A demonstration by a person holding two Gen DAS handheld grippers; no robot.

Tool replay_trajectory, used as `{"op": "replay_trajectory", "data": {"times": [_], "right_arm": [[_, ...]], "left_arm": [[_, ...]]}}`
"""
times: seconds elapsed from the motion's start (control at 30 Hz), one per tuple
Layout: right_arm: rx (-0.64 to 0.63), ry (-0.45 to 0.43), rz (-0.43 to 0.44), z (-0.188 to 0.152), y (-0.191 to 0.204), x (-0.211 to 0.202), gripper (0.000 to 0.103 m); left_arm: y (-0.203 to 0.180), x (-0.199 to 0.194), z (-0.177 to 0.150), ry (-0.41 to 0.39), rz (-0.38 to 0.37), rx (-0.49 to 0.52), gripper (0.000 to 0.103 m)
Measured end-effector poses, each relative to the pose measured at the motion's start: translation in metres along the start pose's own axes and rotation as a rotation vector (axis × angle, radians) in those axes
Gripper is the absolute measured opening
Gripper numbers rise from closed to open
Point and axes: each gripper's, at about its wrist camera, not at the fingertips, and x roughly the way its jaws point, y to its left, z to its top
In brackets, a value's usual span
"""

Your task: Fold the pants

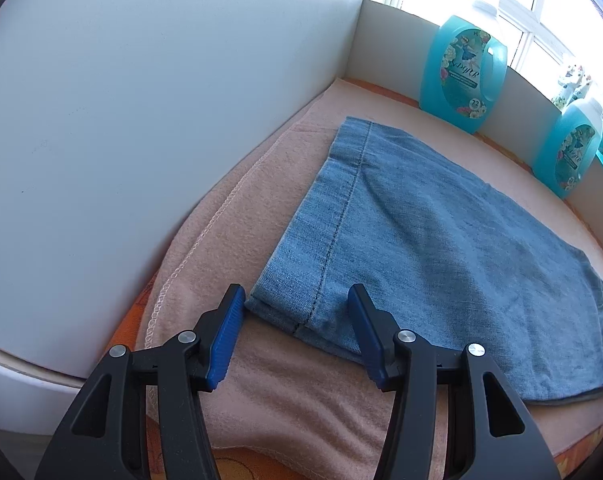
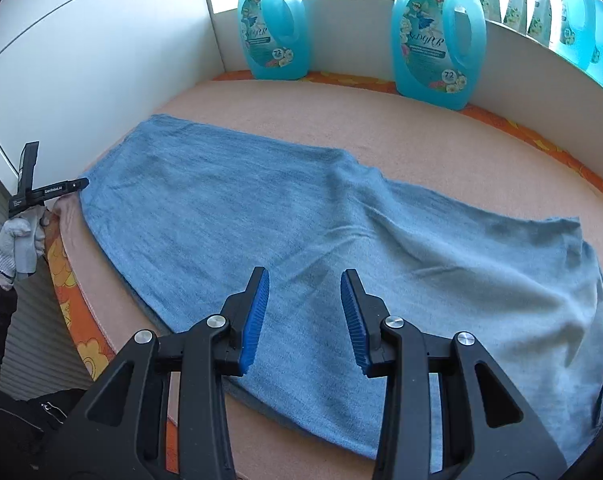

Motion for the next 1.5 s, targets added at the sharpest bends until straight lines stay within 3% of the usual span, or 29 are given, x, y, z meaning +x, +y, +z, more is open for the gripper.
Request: {"op": "replay_trajectory", "data": {"times": [0.1, 0.17, 0.4, 0.53, 0.67, 0.83, 1.0, 1.17, 1.37, 1.5], "right_arm": [[0.084, -0.025, -0.008, -0.019, -0.014, -0.010, 0.038], [0.135, -0.037, -0.012, -0.025, -0.026, -0.019, 0.039], [0.207, -0.103, -0.112, -0.018, -0.070, -0.054, 0.041], [0.209, -0.110, -0.073, 0.002, -0.070, -0.060, 0.042], [0.094, -0.104, -0.028, 0.038, -0.026, -0.049, 0.044], [-0.045, -0.079, 0.093, 0.092, 0.053, -0.015, 0.049], [-0.134, -0.006, 0.231, 0.145, 0.141, 0.044, 0.055], [-0.144, 0.131, 0.398, 0.195, 0.222, 0.120, 0.057], [-0.135, 0.281, 0.447, 0.226, 0.298, 0.215, 0.060], [-0.145, 0.340, 0.420, 0.233, 0.333, 0.263, 0.060]], "left_arm": [[-0.003, 0.001, 0.001, -0.007, 0.017, 0.005, 0.045], [-0.003, 0.001, 0.001, -0.018, 0.030, 0.004, 0.033], [-0.004, -0.007, 0.001, -0.062, 0.017, -0.010, 0.020], [-0.007, -0.015, 0.003, -0.104, 0.004, -0.023, 0.018], [-0.012, -0.019, 0.002, -0.135, -0.026, -0.030, 0.018], [-0.023, -0.029, 0.000, -0.180, -0.084, -0.011, 0.013], [-0.037, -0.032, -0.001, -0.213, -0.080, 0.064, 0.012], [-0.044, -0.031, -0.008, -0.228, -0.087, 0.108, 0.011], [-0.057, -0.029, -0.011, -0.233, -0.080, 0.174, 0.011], [-0.062, -0.028, -0.014, -0.243, -0.051, 0.208, 0.011]]}}
